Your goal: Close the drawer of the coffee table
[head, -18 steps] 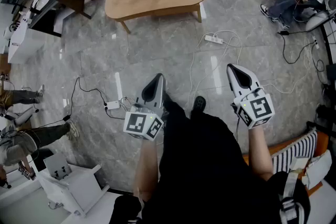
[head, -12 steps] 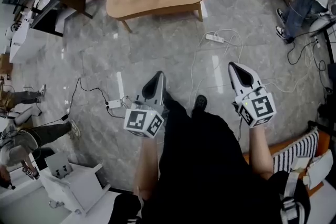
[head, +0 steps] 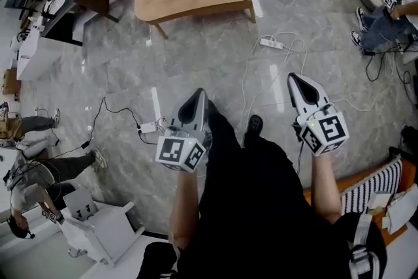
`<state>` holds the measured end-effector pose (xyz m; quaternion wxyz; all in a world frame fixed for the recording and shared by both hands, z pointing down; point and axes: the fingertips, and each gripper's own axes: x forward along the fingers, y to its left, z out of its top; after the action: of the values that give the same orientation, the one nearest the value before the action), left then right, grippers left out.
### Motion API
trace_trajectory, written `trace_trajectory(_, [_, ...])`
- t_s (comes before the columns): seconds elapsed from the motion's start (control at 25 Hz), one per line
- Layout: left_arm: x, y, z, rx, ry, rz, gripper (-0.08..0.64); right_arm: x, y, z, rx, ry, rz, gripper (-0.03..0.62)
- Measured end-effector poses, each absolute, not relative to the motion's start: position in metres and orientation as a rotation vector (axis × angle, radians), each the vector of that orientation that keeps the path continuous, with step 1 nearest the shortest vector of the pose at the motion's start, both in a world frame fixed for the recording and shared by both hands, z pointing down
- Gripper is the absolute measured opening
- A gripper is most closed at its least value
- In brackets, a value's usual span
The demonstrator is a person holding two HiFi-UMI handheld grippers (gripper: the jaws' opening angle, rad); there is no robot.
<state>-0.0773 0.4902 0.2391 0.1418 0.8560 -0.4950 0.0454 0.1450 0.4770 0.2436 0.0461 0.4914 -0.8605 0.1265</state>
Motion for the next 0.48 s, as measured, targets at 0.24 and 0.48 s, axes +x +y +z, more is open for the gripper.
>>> trace_trajectory(0.24, [-0.092, 0.477, 0.246, 2.446, -1.438, 0.135, 0.014, 0.139, 0.466, 0.247, 1.519, -2.611, 0.391, 0.011])
trace_trajectory(0.48, [-0.104, 0.440, 0.254, 2.461, -1.389, 0.111, 0.014, 0.125, 0.442, 0.253, 1.526, -2.566, 0.389, 0.011])
